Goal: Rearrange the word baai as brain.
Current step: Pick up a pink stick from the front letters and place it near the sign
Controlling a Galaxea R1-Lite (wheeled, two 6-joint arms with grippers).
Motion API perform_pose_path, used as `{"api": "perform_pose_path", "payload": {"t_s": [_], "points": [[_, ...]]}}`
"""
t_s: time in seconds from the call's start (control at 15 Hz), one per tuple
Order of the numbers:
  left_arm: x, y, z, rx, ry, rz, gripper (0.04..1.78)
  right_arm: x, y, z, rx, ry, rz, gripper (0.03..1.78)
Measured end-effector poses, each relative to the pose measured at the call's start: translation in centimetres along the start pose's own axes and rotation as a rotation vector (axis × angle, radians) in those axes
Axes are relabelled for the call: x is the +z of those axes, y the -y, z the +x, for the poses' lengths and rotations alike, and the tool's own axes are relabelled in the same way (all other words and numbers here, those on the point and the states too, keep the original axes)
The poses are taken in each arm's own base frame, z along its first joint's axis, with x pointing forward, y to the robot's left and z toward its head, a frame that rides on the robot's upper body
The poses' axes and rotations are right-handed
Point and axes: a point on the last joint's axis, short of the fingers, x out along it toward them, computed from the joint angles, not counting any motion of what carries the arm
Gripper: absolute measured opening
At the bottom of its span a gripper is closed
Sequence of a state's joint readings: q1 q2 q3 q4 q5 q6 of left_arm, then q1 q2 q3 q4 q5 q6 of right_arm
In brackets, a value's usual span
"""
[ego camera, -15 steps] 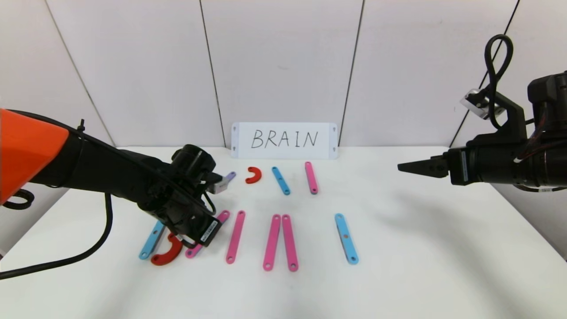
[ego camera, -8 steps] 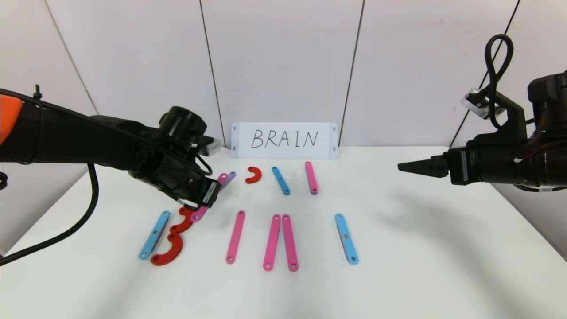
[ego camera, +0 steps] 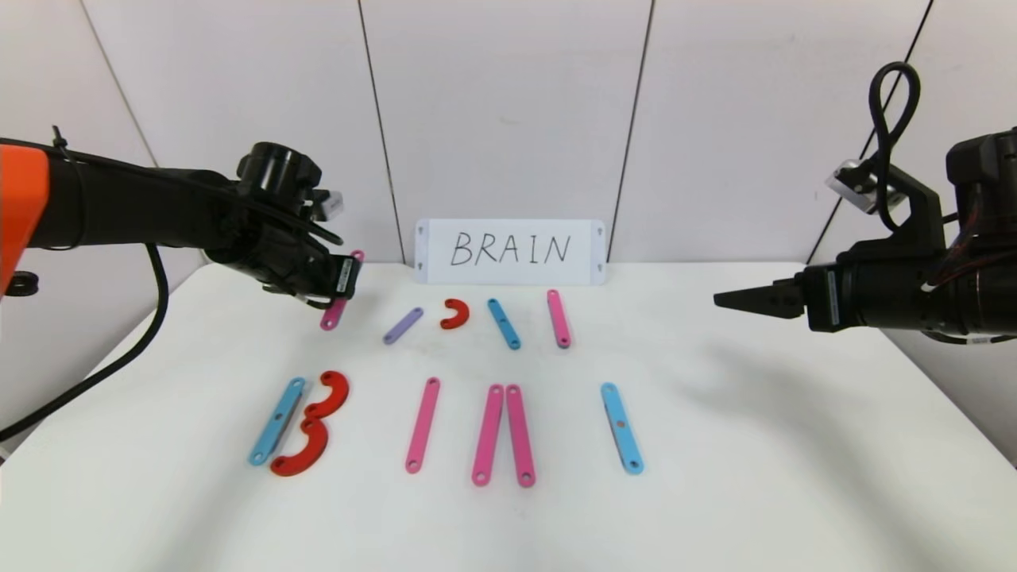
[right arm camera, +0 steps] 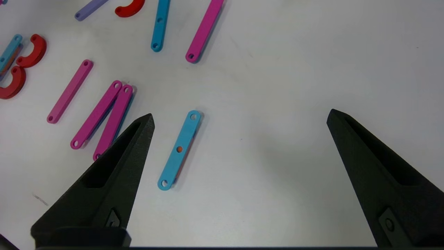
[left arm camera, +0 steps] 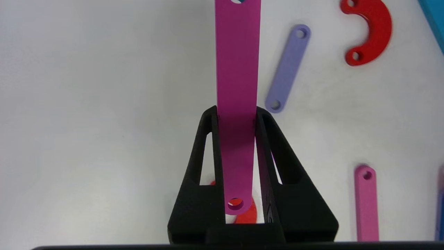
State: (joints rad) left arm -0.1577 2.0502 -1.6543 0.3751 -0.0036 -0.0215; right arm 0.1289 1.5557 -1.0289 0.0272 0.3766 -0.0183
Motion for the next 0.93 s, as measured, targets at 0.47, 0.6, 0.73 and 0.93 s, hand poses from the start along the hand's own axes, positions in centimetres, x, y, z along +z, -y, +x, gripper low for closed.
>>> {"api": "perform_pose_path", "payload": {"t_s": [0.47, 0.6, 0.73, 0.93], "points": [[0.1, -3.7, 5.3, 0.061, -0.039, -0.067, 0.31, -0.1, 0.0, 0.1, 0.002, -0.004, -0.001, 1.74], [-0.2, -4.2, 6.2, 0.064, -0.053, -0.074, 0.31, -0.1, 0.0, 0.1, 0.001, -0.004, -0.001, 1.74], [-0.4, -4.3, 6.8, 0.063, -0.061, -0.077, 0.31, -0.1, 0.0, 0.1, 0.001, -0.005, 0.0, 1.74], [-0.5, -4.3, 7.4, 0.062, -0.07, -0.076, 0.31, -0.1, 0.0, 0.1, 0.0, -0.005, -0.001, 1.74]]}}
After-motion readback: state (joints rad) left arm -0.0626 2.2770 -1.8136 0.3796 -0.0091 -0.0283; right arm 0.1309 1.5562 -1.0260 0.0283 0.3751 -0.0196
